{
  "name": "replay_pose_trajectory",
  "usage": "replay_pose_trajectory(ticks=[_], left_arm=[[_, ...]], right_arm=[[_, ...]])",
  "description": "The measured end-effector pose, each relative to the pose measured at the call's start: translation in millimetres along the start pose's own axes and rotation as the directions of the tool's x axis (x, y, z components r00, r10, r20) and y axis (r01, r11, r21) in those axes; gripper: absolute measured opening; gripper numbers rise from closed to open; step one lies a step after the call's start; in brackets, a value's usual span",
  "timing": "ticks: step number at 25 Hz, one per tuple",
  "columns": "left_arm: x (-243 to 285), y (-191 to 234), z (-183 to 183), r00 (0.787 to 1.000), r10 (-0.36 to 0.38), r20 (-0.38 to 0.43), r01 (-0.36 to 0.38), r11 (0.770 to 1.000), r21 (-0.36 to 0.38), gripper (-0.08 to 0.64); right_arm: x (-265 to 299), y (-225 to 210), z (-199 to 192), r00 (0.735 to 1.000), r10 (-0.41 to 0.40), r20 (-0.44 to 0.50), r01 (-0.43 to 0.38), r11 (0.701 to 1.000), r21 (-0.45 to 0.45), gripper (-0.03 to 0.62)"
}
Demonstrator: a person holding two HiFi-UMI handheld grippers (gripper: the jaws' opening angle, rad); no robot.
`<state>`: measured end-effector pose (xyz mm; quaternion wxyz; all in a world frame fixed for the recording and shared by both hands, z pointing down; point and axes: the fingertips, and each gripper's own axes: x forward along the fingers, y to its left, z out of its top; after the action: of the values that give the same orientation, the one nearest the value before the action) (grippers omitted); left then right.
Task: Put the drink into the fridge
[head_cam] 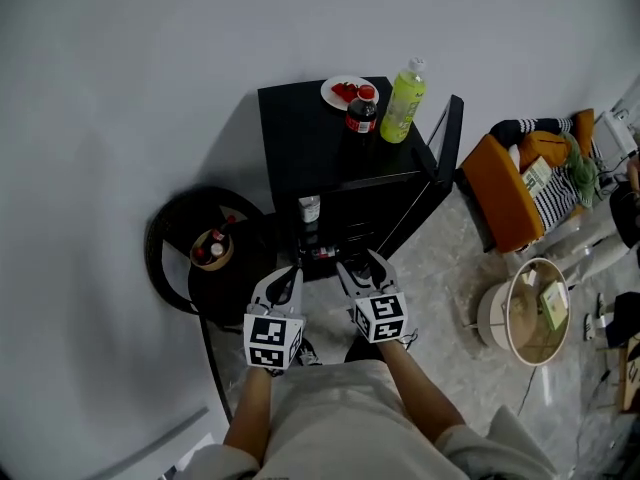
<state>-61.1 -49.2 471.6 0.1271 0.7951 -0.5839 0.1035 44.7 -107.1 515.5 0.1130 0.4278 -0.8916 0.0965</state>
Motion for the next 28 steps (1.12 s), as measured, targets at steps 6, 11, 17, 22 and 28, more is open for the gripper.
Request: replay_pose_trajectory(ticks=[6, 11, 17, 22, 28], left_arm=[[-7, 1, -1, 1.0, -0.019, -0.005, 0.019, 1.0, 0.013, 0.009], [-8, 2, -6, 1.0, -0.016, -0.019, 0.017, 0.999, 0.051, 0.008], [-10, -2, -11, 0.998, -0.045, -0.038, 0.048, 0.996, 0.08, 0.009], [-12, -8, -13, 0.997, -0.06, -0.042, 0.064, 0.993, 0.103, 0.009], [-11, -7, -15, 0.995, -0.081, -0.049, 0.085, 0.993, 0.081, 0.009]], right_arm=[[-18, 8, -1, 0.999, -0.05, 0.016, 0.049, 0.998, 0.036, 0.195], [-33, 8, -9, 0.995, -0.097, 0.013, 0.096, 0.993, 0.068, 0.127], [-42, 7, -11, 0.991, -0.136, 0.011, 0.134, 0.986, 0.097, 0.048], [-50, 5, -2, 0.984, -0.172, 0.045, 0.166, 0.981, 0.1, 0.008], [-49, 7, -1, 0.985, -0.173, 0.029, 0.169, 0.98, 0.109, 0.008]])
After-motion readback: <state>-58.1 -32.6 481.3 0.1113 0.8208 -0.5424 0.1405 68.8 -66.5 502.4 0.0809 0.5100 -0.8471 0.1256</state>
